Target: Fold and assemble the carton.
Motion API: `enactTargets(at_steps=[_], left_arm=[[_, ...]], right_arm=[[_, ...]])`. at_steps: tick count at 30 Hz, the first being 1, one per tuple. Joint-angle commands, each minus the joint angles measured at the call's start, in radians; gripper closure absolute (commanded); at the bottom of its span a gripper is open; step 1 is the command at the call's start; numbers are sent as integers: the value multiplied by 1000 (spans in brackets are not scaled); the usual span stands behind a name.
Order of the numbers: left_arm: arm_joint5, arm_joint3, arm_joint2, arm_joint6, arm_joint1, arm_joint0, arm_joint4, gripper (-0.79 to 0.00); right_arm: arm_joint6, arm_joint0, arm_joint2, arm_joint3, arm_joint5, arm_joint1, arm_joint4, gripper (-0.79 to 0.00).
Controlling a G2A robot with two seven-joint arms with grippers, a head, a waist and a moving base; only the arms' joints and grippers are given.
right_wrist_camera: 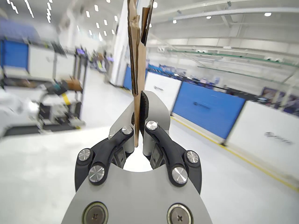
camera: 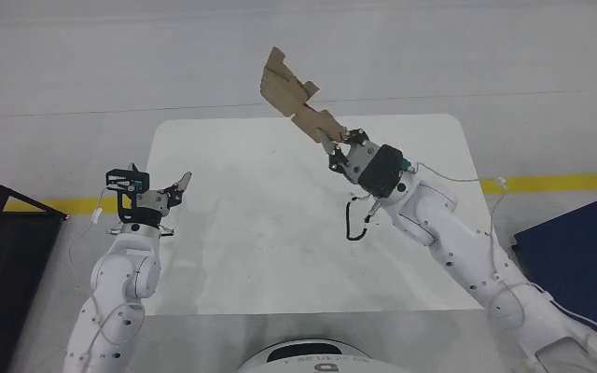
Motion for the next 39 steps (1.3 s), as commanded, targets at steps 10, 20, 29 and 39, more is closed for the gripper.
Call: enactTargets(at_steps=[10, 20, 29, 39], left_arm=[[0, 0, 0, 0, 0, 0, 0, -785], [0, 0, 0, 0, 0, 0, 0, -785], [0, 0, 0, 0, 0, 0, 0, -785], [0, 0, 0, 0, 0, 0, 0, -785]], right_arm=[[419, -61, -76, -223, 303, 4, -1174, 0], [400, -93, -63, -195, 430, -18, -1287, 0], [184, -112, -4, -151, 458, -46, -573, 0], [-500, -74, 60, 156, -222, -104, 713, 0]])
